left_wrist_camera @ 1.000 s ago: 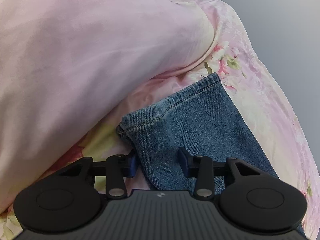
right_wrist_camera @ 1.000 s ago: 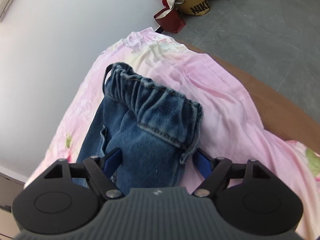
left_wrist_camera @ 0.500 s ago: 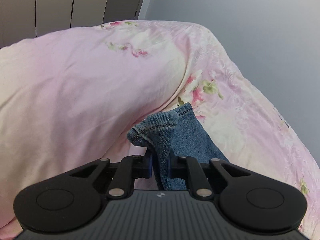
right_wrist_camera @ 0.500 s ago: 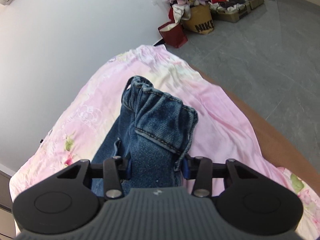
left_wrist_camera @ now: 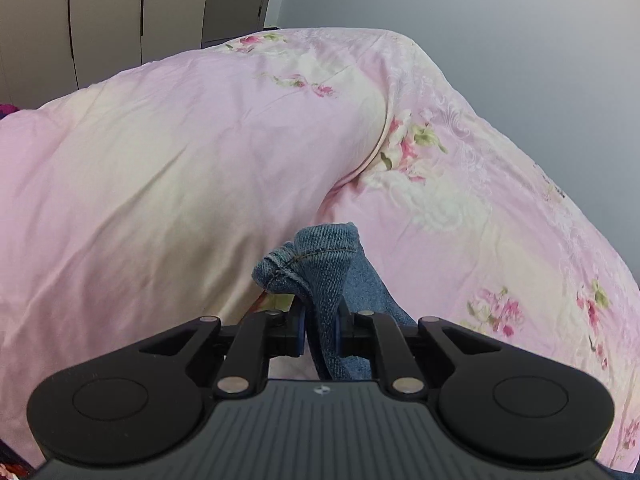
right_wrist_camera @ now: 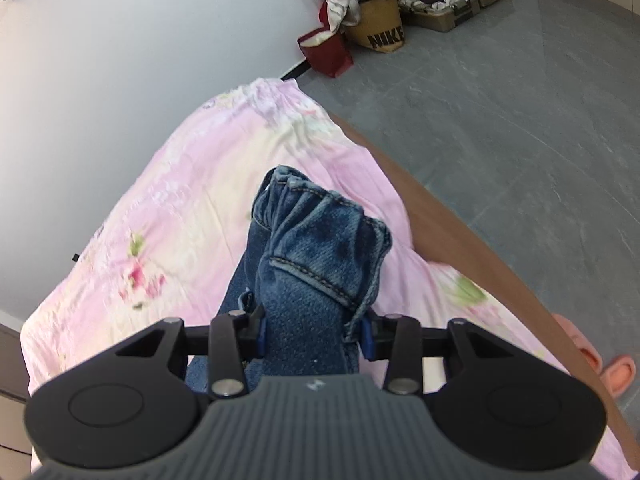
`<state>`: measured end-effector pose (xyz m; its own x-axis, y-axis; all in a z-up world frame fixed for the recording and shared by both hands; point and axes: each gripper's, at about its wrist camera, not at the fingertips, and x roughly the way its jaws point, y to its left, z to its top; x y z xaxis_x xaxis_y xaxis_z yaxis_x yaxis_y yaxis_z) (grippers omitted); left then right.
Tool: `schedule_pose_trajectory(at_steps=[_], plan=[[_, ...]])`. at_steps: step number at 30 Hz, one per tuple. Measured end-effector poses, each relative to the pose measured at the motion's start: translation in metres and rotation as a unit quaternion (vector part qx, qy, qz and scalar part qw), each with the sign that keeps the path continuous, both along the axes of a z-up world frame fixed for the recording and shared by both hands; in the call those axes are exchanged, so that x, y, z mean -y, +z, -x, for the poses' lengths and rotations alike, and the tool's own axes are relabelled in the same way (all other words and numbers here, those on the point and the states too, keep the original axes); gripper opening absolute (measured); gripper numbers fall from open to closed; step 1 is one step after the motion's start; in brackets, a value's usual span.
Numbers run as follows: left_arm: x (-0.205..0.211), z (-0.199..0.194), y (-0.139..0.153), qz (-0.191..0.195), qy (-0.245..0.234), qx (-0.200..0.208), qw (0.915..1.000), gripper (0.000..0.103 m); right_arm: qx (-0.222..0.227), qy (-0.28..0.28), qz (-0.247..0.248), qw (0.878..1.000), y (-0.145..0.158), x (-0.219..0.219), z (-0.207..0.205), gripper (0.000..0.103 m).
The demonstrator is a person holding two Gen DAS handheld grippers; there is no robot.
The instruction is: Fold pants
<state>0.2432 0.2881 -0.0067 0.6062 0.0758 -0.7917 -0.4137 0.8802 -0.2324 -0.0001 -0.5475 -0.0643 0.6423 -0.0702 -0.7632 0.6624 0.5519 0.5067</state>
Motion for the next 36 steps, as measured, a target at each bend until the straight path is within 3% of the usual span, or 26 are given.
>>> schedule_pose_trajectory(at_steps=[7, 11, 13, 15, 20, 23, 27, 30, 32, 36], plan=[[-0.009, 0.03, -0.038, 0.001, 0.012, -0.003, 0.9999, 0.014, -0.031, 0.016, 0.014, 0.999, -0.048, -0.009, 0.025, 0.039], [-0.016, 0.029, -0.064, 0.001, 0.023, -0.027, 0.9994, 0.014, -0.052, 0.029, 0.008, 0.998, -0.065, -0.002, 0.026, 0.044], [-0.016, 0.033, -0.075, -0.009, 0.02, -0.032, 0.9993, 0.014, -0.064, 0.038, 0.002, 0.997, -0.065, 0.0, 0.029, 0.051], [-0.017, 0.036, -0.08, -0.006, 0.024, -0.03, 0.9992, 0.014, -0.08, 0.044, 0.012, 0.996, -0.058, 0.001, 0.031, 0.064], [-0.017, 0.043, -0.068, 0.0, 0.015, -0.007, 0.9999, 0.014, -0.116, 0.109, 0.12, 0.98, -0.017, -0.021, 0.04, 0.072], [-0.008, 0.048, -0.052, -0.011, -0.003, 0.02, 0.9997, 0.014, -0.1, 0.152, 0.163, 0.97, 0.008, -0.049, 0.049, 0.072], [0.019, 0.055, -0.021, -0.058, -0.067, 0.065, 0.9939, 0.014, -0.058, 0.228, 0.231, 0.944, 0.032, -0.106, 0.052, 0.072], [0.042, 0.062, 0.003, -0.073, -0.106, 0.095, 0.987, 0.014, -0.024, 0.299, 0.218, 0.929, 0.032, -0.151, 0.043, 0.072], [0.059, 0.067, 0.019, -0.08, -0.129, 0.112, 0.9821, 0.014, -0.006, 0.345, 0.185, 0.92, 0.022, -0.182, 0.033, 0.068], [0.087, 0.074, 0.043, -0.082, -0.165, 0.136, 0.9734, 0.014, 0.003, 0.412, 0.159, 0.897, -0.006, -0.246, 0.006, 0.031]])
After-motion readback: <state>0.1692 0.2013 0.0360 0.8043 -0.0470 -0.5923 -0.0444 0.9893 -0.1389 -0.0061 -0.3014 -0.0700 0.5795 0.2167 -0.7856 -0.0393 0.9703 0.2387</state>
